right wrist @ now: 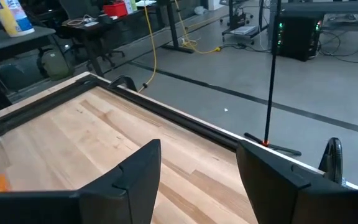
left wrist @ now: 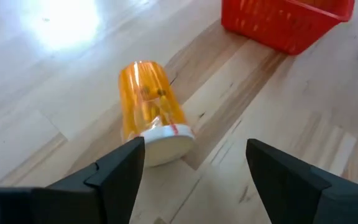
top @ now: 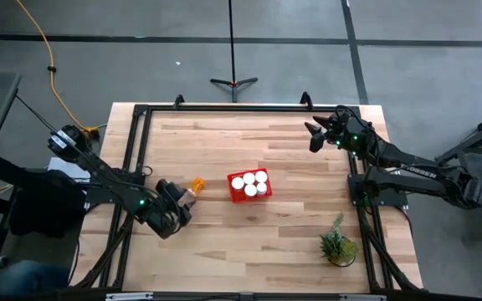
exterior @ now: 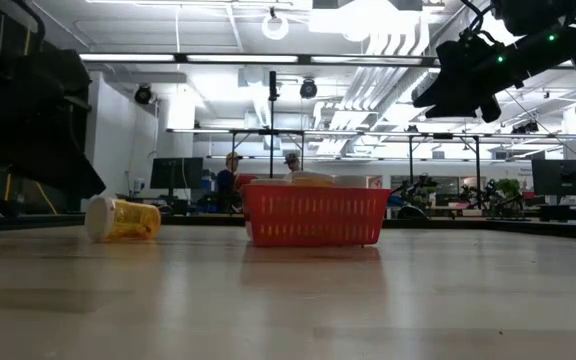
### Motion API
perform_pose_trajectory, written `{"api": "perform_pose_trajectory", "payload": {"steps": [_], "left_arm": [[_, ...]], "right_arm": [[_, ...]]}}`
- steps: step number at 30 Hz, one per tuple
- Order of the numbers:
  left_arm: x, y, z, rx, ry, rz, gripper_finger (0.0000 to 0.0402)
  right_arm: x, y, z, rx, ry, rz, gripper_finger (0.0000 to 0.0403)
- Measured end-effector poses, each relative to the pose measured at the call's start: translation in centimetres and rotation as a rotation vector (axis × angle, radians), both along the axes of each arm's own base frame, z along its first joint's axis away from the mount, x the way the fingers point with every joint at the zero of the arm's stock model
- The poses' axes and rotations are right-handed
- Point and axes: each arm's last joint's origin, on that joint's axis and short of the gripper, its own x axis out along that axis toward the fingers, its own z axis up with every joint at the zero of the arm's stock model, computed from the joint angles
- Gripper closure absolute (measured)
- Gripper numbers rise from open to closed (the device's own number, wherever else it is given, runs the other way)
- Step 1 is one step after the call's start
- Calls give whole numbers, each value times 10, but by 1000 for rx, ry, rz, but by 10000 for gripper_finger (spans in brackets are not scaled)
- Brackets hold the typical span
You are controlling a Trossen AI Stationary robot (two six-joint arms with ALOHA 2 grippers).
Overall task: Pick and place pill bottles into a basket
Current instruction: Put the orange medicine bottle into the bin
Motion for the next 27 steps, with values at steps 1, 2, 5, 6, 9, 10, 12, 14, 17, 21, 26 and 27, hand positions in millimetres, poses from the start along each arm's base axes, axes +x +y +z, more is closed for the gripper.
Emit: {"api": "perform_pose_trajectory", "payload": {"steps": [1, 2, 5, 6, 9, 10, 12, 14, 17, 21, 26, 27], "left_arm": [[-1, 1, -3, 8, -10, -2, 85], [-3, 2, -6, 13, -14, -3, 85], [-7, 6, -15, 14, -14, -8, 85], [-8, 7, -17, 15, -8, -9, 85], [-13, 11, -25, 16, -19, -7, 85], [-13, 12, -26, 15, -35, -4, 85], [-14, 13, -29, 8, -68, -1, 85], [-14, 13, -33, 2, -87, -16, 85], [-11, 11, -37, -9, -113, -34, 85], [-10, 10, -43, 18, -117, -21, 85], [-7, 8, -48, 16, -140, -2, 85], [-6, 8, -48, 13, -145, -2, 85]], "right_arm": [[0, 0, 0, 0, -1, 0, 201], [0, 0, 0, 0, 0, 0, 202], [0, 0, 0, 0, -1, 0, 203], [0, 0, 0, 2, -3, -1, 202], [0, 0, 0, 13, -13, -4, 201], [0, 0, 0, 17, -18, -5, 202], [0, 0, 0, 24, -24, -7, 203], [0, 0, 0, 24, -24, -7, 202], [0, 0, 1, 22, -27, -8, 201], [0, 0, 1, 21, -27, -14, 203], [0, 0, 1, 18, -26, -24, 202], [0, -1, 1, 17, -25, -29, 202]]}}
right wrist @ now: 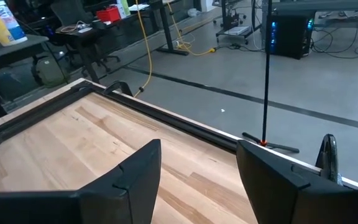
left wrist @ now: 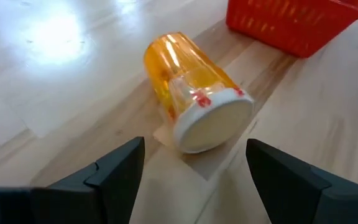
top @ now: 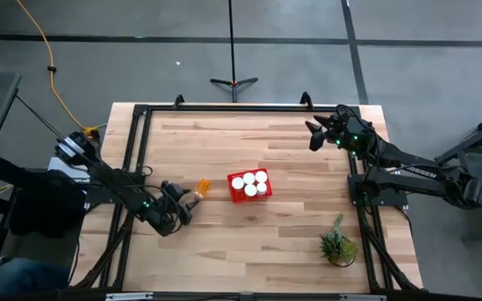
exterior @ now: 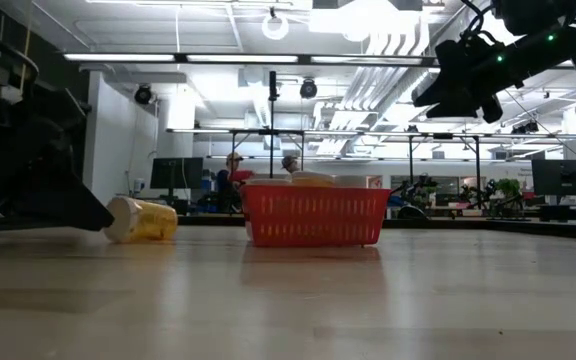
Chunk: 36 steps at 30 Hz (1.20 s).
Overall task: Pick and place pill bottles into a basket
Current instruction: Put the orange medicine bottle into the bin
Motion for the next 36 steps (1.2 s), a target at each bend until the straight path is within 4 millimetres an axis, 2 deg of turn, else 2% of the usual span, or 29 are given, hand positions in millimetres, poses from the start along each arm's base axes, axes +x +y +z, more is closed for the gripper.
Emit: {"api": "perform_pose_trajectory", "payload": {"steps": [6, 13, 18, 23, 26, 31, 34, 36], "left_arm": [[6, -6, -1, -47, -10, -54, 85], [14, -15, 8, -146, -66, -135, 85], [23, -18, 20, -178, -96, -98, 85], [56, -14, 46, -271, -130, -40, 85], [76, -3, 62, -359, -5, 8, 85], [92, 13, 99, -417, 205, 151, 85], [102, 23, 123, -451, 234, 191, 85], [108, 33, 132, -511, 239, 205, 85]], "right_arm": [[0, 0, 0, -3, 3, -10, 201], [0, 0, 0, -20, 21, -5, 202], [0, 0, 0, -21, 20, -5, 203], [0, 0, 0, -21, 20, -6, 201], [0, 0, 0, -21, 21, -8, 203], [0, 0, 0, -21, 20, -9, 201], [0, 0, 0, -27, 26, -7, 203], [0, 0, 0, -42, 42, -2, 203]]}}
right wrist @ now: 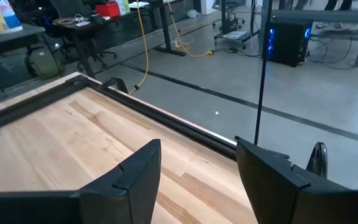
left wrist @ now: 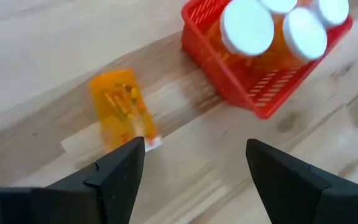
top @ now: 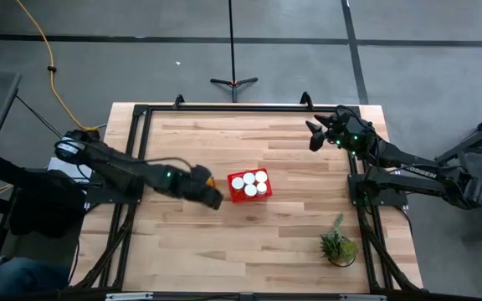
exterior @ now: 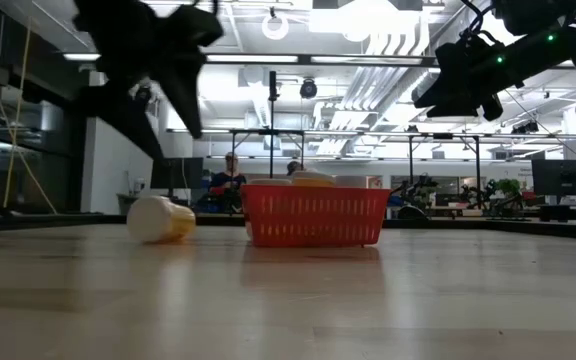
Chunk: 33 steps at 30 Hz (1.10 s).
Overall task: Pick and place pill bottles into a basket
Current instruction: Put the orange medicine bottle into the bin
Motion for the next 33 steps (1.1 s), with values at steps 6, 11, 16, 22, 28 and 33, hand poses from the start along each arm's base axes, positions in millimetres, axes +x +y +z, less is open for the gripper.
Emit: {"api": "perform_pose_trajectory", "payload": {"steps": [6, 11, 16, 22, 28, 33], "left_arm": [[3, 27, -1, -147, 78, 87, 85], [3, 34, -4, -209, 107, 109, 85], [4, 34, -10, -208, 150, 134, 85], [9, 35, -22, -193, 191, 153, 85], [14, 38, -36, -206, 241, 181, 85], [16, 37, -45, -208, 281, 187, 85]], "right_arm": [[0, 0, 0, -21, 21, 7, 203], [0, 0, 0, -41, 46, 14, 201], [0, 0, 0, -56, 61, 19, 203], [0, 0, 0, -58, 58, 18, 203], [0, 0, 0, -59, 59, 11, 202], [0, 0, 0, -73, 73, 6, 202]]}}
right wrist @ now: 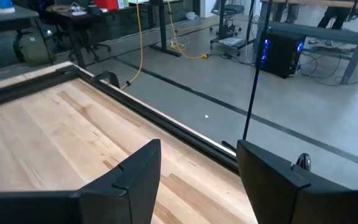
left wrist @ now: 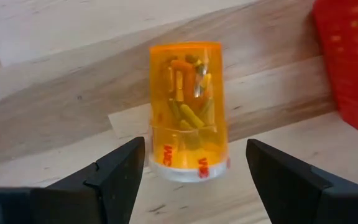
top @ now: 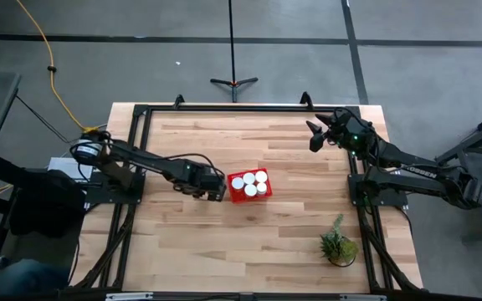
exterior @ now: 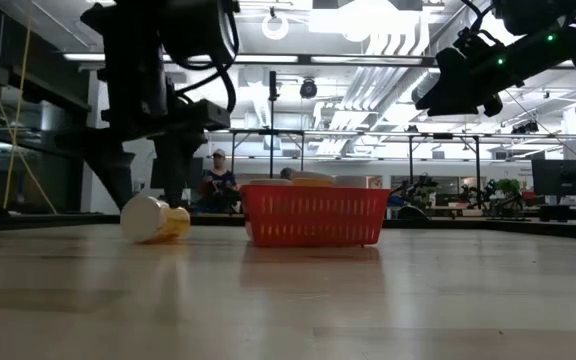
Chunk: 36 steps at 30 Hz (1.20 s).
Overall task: Pick and place pill bottles into a basket
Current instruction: Put the orange medicine bottle into the bin
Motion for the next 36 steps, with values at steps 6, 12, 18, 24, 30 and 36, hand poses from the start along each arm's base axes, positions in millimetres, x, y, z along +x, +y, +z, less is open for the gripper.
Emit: {"api": "perform_pose_trajectory", "payload": {"steps": [6, 12, 18, 24, 30, 36], "left_arm": [[5, -1, -13, -24, 27, -4, 85], [9, -2, -23, -14, 53, -2, 85], [13, -2, -30, -10, 56, -1, 85], [13, -2, -31, -12, 62, -2, 91], [12, -2, -31, -25, 79, -20, 133], [11, -2, -32, -33, 83, -40, 151]], "right_arm": [[0, 0, 0, -30, 32, 9, 203], [0, 0, 0, -30, 32, 9, 202], [0, 0, 0, -30, 33, 7, 201], [0, 0, 0, -31, 34, 5, 202], [0, 0, 0, -43, 46, 9, 203], [0, 0, 0, -42, 46, 9, 202]]}}
